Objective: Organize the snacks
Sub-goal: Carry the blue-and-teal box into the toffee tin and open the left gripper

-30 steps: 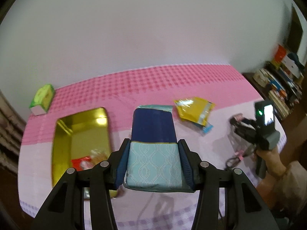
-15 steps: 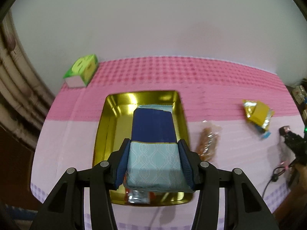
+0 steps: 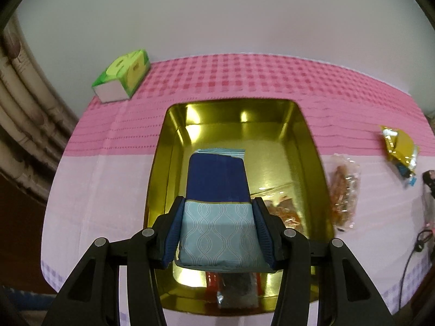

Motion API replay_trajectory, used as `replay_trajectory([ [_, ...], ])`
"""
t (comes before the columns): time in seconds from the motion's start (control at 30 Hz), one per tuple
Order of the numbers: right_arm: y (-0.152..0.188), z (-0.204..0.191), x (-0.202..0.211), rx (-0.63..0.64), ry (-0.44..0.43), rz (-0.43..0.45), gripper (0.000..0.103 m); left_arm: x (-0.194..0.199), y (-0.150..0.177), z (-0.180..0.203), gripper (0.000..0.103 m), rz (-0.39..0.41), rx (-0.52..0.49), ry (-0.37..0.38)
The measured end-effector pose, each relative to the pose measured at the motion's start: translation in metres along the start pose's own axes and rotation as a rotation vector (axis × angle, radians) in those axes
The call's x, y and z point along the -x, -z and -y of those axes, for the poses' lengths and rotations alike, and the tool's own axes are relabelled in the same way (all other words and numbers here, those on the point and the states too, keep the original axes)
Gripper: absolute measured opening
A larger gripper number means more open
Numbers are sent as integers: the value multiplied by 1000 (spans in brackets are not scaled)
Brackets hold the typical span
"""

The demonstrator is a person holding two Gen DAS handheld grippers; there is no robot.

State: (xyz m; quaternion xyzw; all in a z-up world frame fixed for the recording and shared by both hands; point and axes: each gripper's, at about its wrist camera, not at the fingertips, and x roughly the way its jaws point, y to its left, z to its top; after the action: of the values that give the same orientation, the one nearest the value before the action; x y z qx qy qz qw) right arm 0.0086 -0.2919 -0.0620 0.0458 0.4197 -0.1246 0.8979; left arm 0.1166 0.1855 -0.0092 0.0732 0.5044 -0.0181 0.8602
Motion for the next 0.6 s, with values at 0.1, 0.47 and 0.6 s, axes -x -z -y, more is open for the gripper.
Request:
replay_trajectory([
  [0.1,0,-1,0,0,0,0,43,-8,2,-1,50,-13,4,-3],
  [0.47,0,-1,0,1,0,1,43,-21,10,-6,51,-44,19,-12],
  [0.6,0,-1,0,1,0,1,43,-19,11,-8,51,-39,13,-19],
])
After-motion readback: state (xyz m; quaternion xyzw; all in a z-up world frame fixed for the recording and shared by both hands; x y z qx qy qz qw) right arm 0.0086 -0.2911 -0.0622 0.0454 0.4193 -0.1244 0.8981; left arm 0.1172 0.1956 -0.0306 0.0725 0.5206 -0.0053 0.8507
